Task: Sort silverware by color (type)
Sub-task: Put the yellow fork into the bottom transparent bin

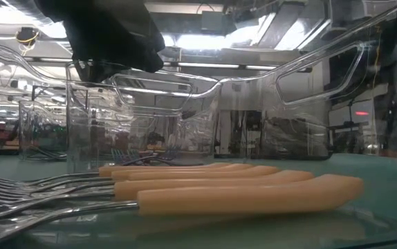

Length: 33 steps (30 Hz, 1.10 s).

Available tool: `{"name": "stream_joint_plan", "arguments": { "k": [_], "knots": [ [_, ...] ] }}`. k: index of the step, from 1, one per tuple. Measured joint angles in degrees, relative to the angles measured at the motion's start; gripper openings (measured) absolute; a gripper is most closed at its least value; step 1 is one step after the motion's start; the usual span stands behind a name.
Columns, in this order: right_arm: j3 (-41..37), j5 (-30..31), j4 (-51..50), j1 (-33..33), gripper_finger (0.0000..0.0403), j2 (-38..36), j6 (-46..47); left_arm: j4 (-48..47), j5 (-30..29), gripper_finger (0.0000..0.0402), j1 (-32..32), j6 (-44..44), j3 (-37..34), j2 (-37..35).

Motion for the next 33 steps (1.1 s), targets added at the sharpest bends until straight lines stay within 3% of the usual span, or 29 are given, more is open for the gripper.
{"name": "stream_joint_plan", "arguments": {
  "k": [22, 33],
  "knots": [
    [0.0, -10.7, 5.0, 0.0, 0.0095, 8.2, 1.4, 0.0, -0.2, 0.0069, 0.0, 0.0, 0.0, 0.0],
    [0.1, -8.3, 4.8, -0.2, 0.0095, 9.0, 1.6, 0.0, -0.2, 0.0069, 0.0, 0.0, 0.0, 0.0]
  ]
}}
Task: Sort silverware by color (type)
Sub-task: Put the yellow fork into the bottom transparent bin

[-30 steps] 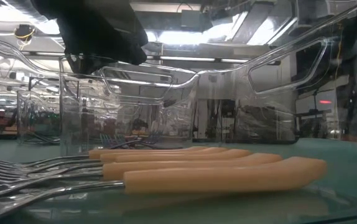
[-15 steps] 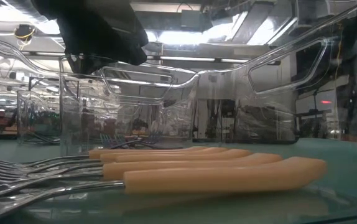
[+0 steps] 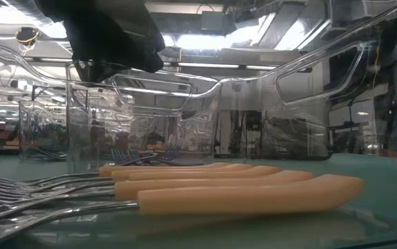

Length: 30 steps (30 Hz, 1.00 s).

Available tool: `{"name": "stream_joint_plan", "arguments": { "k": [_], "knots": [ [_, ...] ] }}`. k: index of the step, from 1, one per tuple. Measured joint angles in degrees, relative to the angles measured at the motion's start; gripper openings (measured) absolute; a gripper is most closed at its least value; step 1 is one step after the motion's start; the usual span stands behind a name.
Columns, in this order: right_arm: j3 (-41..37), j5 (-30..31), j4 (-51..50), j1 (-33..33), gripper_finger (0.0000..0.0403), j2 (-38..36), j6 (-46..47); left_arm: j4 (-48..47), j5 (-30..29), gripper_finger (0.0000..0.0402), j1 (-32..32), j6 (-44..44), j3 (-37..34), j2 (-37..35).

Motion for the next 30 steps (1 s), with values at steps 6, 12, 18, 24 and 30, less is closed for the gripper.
{"name": "stream_joint_plan", "arguments": {
  "k": [6, 12, 18, 24, 30],
  "knots": [
    [1.8, 0.2, -3.5, -0.1, 0.0095, 0.2, -0.2, 0.0, 0.0, 0.0069, 0.0, 0.0, 0.0, 0.0],
    [2.2, 1.7, -2.4, -0.1, 0.0095, 0.2, -4.7, 0.0, 0.0, 0.0069, 0.0, 0.0, 0.0, 0.0],
    [2.2, 2.3, 4.6, -0.1, 0.0095, 0.2, -9.6, 0.0, 0.0, 0.0069, 0.0, 0.0, 0.0, 0.0],
    [2.2, 2.4, 6.5, -0.1, 0.0095, 0.1, -12.9, 0.0, 0.0, 0.0069, 0.0, 0.0, 0.0, 0.0],
    [2.2, 2.3, 3.9, -0.1, 0.0095, 0.1, 2.3, 0.0, 0.0, 0.0069, 0.0, 0.0, 0.0, 0.0]
  ]
}}
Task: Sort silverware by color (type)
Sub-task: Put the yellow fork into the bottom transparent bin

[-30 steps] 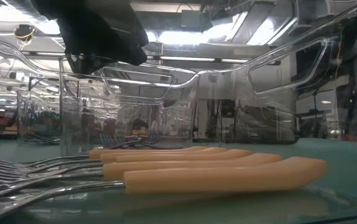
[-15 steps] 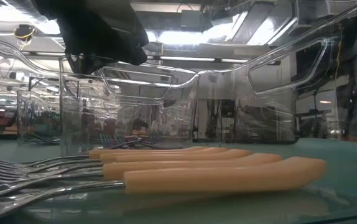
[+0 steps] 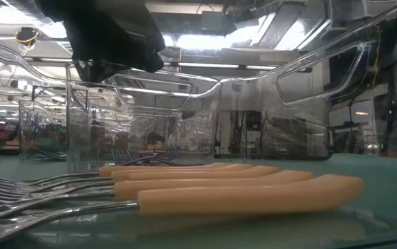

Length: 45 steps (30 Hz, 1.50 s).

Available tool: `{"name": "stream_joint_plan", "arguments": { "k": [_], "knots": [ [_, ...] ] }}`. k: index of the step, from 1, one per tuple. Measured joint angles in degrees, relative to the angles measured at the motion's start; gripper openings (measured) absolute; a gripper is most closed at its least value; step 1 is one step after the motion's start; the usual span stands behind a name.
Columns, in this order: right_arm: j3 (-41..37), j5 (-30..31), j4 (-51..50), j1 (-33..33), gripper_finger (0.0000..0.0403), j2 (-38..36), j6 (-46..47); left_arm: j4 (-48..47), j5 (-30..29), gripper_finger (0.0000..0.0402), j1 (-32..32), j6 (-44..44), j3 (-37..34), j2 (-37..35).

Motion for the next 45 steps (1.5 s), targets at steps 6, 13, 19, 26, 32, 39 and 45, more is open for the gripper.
{"name": "stream_joint_plan", "arguments": {
  "k": [6, 13, 19, 26, 32, 39, 45],
  "knots": [
    [0.0, 1.3, -3.6, -0.1, 0.0095, 0.0, 10.0, 0.0, 0.0, 0.0069, 0.0, 0.0, 0.0, 0.0],
    [-0.1, 7.3, -3.5, -1.5, 0.0095, 0.0, 11.2, 0.0, 0.0, 0.0069, 0.0, 0.0, 0.0, 0.0],
    [-0.1, 2.5, -4.8, -4.3, 0.0095, 0.0, 10.1, 0.0, 0.0, 0.0069, 0.0, 0.0, 0.0, 0.0],
    [-0.1, -6.2, -11.2, -5.4, 0.0095, 0.0, 10.0, 0.0, 0.0, 0.0069, 0.0, 0.0, 0.0, 0.0],
    [-0.1, -9.4, -13.4, -5.4, 0.0095, 0.0, 11.8, 0.0, -0.1, 0.0069, -0.3, 3.0, 0.0, 0.0],
    [-0.1, -9.7, -13.7, -5.7, 0.0095, 0.9, 11.4, 0.0, -1.3, 0.0069, -0.9, 3.1, 0.0, 0.0],
    [-0.1, -10.6, -13.1, -5.7, 0.0095, 3.6, 11.2, 0.0, -1.5, 0.0069, -1.6, 3.2, 0.0, 0.0]
  ]
}}
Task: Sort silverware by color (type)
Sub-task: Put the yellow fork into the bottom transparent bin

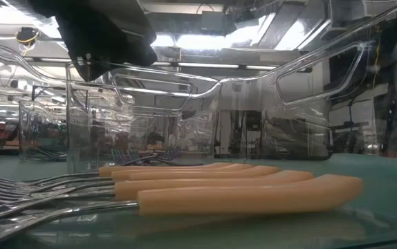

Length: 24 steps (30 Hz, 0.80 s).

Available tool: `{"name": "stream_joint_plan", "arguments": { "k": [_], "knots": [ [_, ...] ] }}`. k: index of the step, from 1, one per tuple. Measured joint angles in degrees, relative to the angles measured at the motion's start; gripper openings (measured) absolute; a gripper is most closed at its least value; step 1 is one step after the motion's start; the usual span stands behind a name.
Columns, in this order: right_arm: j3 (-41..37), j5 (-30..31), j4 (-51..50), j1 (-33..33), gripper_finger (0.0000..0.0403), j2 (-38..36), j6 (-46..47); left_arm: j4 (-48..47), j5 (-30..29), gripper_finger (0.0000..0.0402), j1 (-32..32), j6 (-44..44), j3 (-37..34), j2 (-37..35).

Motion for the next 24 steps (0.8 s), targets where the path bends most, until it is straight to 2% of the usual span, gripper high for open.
{"name": "stream_joint_plan", "arguments": {
  "k": [17, 24],
  "knots": [
    [0.1, 3.5, -0.8, 0.0, 0.0095, 1.5, -3.7, 0.0, 0.0, 0.0069, 0.0, -0.1, 0.0, 0.0],
    [-0.1, 14.3, 0.9, 0.2, 0.0095, 1.6, -12.5, 0.0, -0.1, 0.0069, 0.0, -0.1, 0.0, 0.0]
  ]
}}
